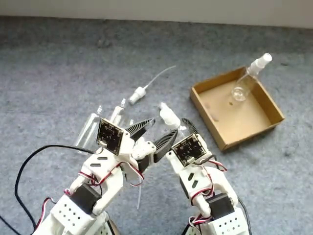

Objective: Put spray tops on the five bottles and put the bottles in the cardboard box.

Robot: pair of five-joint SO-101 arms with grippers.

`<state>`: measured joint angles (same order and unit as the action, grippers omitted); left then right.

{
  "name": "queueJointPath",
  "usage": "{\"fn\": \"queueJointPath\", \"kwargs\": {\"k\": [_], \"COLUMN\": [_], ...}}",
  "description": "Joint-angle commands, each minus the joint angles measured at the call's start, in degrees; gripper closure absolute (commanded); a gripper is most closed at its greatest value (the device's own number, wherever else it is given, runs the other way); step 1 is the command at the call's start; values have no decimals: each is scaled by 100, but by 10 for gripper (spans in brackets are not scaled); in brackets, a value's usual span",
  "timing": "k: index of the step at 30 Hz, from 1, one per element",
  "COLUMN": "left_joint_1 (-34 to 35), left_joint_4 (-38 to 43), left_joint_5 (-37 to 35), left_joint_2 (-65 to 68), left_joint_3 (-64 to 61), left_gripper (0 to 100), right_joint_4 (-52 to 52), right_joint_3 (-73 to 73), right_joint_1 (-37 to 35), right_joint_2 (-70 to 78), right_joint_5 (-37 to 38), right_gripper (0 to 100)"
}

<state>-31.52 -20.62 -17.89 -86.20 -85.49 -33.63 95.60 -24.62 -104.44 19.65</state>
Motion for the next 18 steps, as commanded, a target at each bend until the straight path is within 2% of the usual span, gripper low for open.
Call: {"fn": "queueJointPath", "kwargs": {"k": [1, 5, 7, 10, 12, 18], "left_joint_1": [119, 101, 101, 101, 101, 92], "left_joint_4": [-897, -1363, -1442, -1415, -1415, -1407], "left_joint_5": [26, 18, 9, 18, 18, 0], "left_joint_2": [-1086, -1727, -1859, -1824, -1824, -1833], "left_joint_3": [22, 13, 13, 13, 13, -303], "left_gripper": [800, 801, 816, 912, 992, 973], "right_joint_4": [66, 66, 66, 66, 66, 57], "right_joint_3": [725, 725, 690, 681, 681, 180], "right_joint_1": [365, 418, 435, 444, 444, 444], "right_joint_2": [-92, -92, -101, -101, -101, -75], "right_joint_5": [44, 9, -378, -932, -1011, -1037], "right_gripper": [882, 882, 882, 882, 882, 882]}}
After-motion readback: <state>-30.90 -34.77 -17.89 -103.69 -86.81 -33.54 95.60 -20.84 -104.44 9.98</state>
